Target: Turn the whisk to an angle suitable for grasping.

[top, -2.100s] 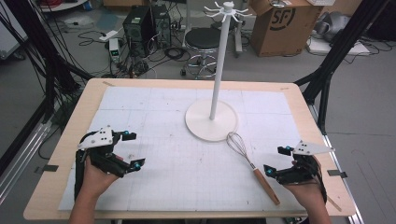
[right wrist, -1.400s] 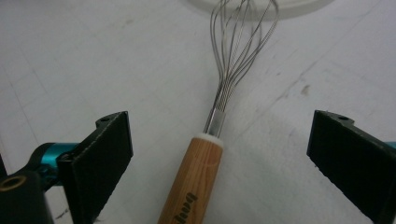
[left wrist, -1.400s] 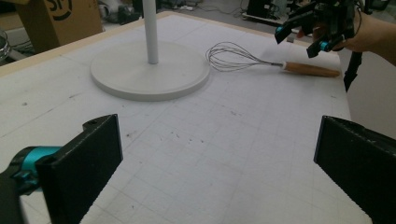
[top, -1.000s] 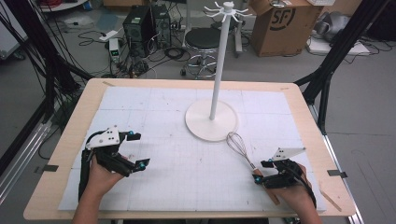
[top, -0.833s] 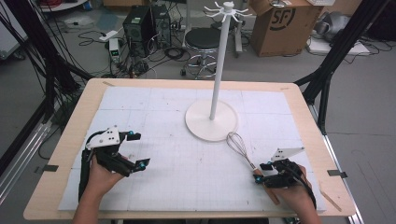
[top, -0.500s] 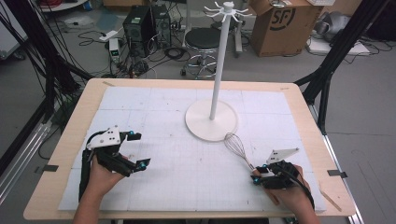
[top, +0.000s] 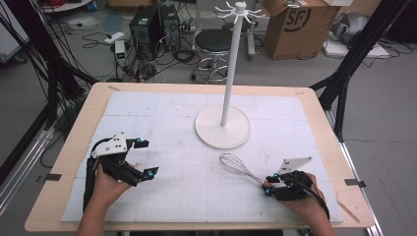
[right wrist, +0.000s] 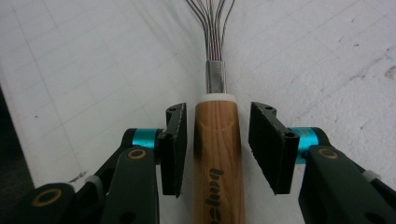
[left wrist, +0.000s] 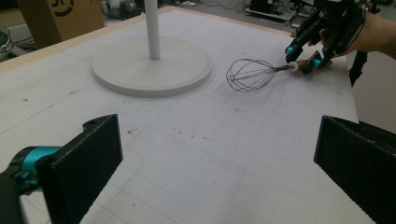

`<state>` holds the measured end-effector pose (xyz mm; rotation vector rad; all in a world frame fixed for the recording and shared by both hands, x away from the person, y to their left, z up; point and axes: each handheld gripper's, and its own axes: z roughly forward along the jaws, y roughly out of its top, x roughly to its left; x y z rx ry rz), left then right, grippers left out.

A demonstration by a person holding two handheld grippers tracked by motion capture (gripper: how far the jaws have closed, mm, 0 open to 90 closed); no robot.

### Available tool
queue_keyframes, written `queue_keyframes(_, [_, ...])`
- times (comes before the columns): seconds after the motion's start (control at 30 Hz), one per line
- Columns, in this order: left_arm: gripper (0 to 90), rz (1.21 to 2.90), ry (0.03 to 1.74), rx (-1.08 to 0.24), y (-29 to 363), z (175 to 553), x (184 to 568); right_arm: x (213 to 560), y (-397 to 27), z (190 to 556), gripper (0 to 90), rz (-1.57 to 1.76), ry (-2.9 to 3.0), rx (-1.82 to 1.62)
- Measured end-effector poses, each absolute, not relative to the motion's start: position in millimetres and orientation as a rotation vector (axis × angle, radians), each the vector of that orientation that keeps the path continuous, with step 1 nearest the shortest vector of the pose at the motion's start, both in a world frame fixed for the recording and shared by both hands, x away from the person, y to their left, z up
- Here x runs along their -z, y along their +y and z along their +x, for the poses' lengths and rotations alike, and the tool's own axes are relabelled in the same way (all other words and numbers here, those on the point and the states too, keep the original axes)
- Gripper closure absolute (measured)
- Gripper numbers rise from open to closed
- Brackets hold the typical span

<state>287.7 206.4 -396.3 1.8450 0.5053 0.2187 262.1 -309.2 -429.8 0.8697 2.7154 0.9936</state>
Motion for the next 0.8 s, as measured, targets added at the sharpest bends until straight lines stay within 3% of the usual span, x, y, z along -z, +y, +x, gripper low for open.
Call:
queue_keyframes(0.17, [1.6, 1.849, 0.506, -0.220, 206.9, 288.1, 396.4, 429.7, -314.3, 261.6, 57.8, 0.904, 2.739, -0.959])
queue_keyframes(0.23, [1.6, 1.847, 0.512, -0.220, 206.8, 288.1, 396.6, 432.3, -315.0, 261.6, 61.0, 0.915, 2.743, -0.947])
queue_keyframes(0.27, [1.6, 1.846, 0.513, -0.220, 206.8, 288.2, 396.7, 431.6, -315.4, 261.3, 67.9, 0.907, 2.733, -0.941])
queue_keyframes(0.57, [1.6, 1.847, 0.510, -0.215, 204.1, 288.4, 397.2, 432.3, -308.8, 263.9, 68.9, 0.844, 2.730, -0.945])
queue_keyframes(0.8, [1.6, 1.860, 0.501, -0.208, 200.5, 289.0, 398.2, 430.8, -278.7, 272.7, 69.0, 0.755, 2.772, -0.922])
